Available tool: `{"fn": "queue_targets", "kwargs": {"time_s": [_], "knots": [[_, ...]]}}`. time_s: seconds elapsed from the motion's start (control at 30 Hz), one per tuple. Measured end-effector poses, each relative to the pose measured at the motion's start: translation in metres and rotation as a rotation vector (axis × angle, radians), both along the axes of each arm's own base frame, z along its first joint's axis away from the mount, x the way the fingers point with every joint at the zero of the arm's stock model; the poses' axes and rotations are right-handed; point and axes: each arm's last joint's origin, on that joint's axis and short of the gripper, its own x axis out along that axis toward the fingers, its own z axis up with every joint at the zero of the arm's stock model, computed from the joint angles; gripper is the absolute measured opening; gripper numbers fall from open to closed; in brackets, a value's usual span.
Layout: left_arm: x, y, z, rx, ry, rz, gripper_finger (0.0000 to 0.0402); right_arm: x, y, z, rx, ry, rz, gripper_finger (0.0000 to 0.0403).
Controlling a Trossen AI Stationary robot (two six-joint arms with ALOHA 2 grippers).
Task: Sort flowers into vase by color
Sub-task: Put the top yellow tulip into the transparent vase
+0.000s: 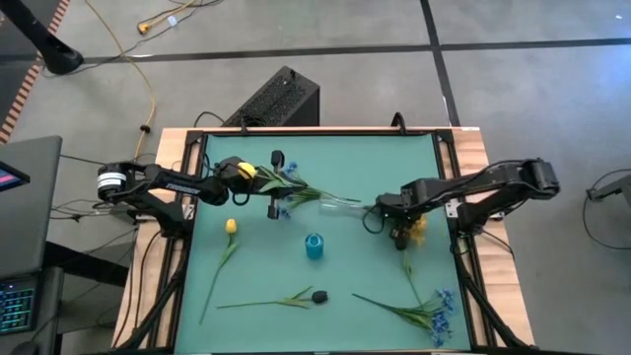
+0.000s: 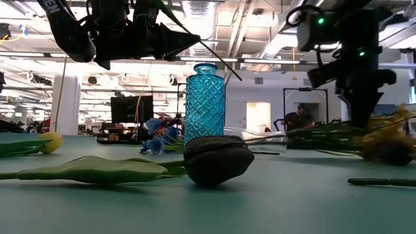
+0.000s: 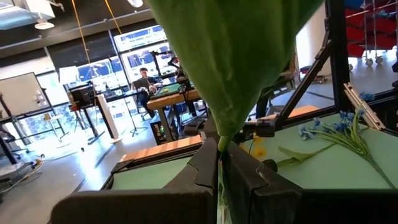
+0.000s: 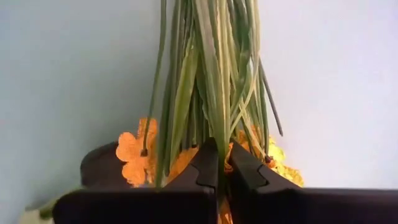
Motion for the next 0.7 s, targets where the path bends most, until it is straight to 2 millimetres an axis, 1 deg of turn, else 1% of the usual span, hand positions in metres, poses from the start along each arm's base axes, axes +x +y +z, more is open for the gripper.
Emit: {"fn": "queue_targets", "kwargs": {"time_s": [0.07, 0.13, 0.27, 0.37, 0.5, 0.7], "knots": [[0.0, 0.0, 0.0, 0.004, -0.001, 0.0, 0.0, 0.004, -0.004, -0.004, -0.001, 0.012, 0.025, 0.0038], [0.0, 0.0, 0.0, 0.007, -0.004, 0.0, 0.0, 0.008, -0.009, -0.01, -0.002, 0.023, 0.054, 0.0049], [0.0, 0.0, 0.001, 0.007, -0.006, 0.0, 0.0, 0.015, -0.015, -0.018, 0.019, 0.024, 0.093, 0.0081], [0.0, 0.0, 0.001, 0.007, -0.006, 0.0, 0.0, 0.02, -0.017, -0.017, 0.041, 0.038, 0.098, 0.0108], [0.0, 0.0, 0.001, 0.005, -0.006, 0.012, 0.0, 0.029, -0.017, -0.005, 0.04, 0.024, 0.102, 0.0156], [0.0, 0.001, 0.0, 0.004, 0.0, 0.023, 0.0, 0.044, -0.018, 0.029, 0.037, -0.026, 0.126, 0.0237]]}}
